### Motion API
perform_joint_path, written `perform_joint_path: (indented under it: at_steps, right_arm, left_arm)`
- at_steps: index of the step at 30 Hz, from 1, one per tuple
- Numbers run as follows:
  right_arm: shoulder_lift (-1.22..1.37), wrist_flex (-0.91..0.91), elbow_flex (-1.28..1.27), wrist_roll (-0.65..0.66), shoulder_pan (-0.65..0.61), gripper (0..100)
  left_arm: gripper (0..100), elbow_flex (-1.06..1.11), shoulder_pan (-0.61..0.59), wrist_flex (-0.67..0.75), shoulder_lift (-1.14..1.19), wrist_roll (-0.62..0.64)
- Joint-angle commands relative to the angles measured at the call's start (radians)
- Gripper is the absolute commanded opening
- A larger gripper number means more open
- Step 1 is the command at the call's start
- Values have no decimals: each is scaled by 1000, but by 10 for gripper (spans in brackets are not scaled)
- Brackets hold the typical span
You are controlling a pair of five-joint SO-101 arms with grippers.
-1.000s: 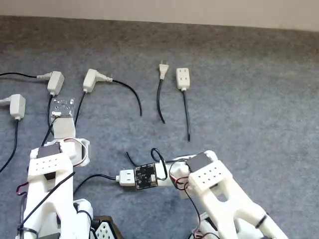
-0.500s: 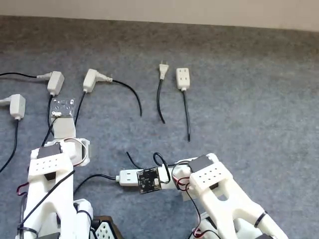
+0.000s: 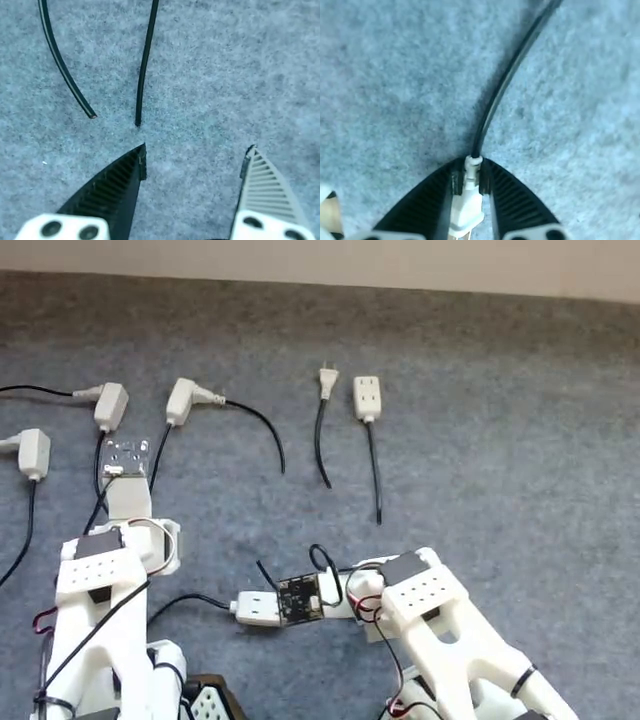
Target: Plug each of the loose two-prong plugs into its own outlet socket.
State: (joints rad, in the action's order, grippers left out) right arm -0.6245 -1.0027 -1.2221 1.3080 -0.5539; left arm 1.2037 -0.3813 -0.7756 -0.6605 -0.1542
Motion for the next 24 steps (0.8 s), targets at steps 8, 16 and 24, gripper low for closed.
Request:
perform_joint_path:
  at_steps: [8,16,24]
  right_arm:
    - [-8,-18,229,-321,79,5]
    - [-8,-326,800,-634,162,5]
    - [4,-538,1343,-1049,157,5]
  left_arm:
    - [306,-7,53,11,-2,-9]
    - [309,-139,107,6,-8,-69]
    - [309,-590,110,-212,-18,-68]
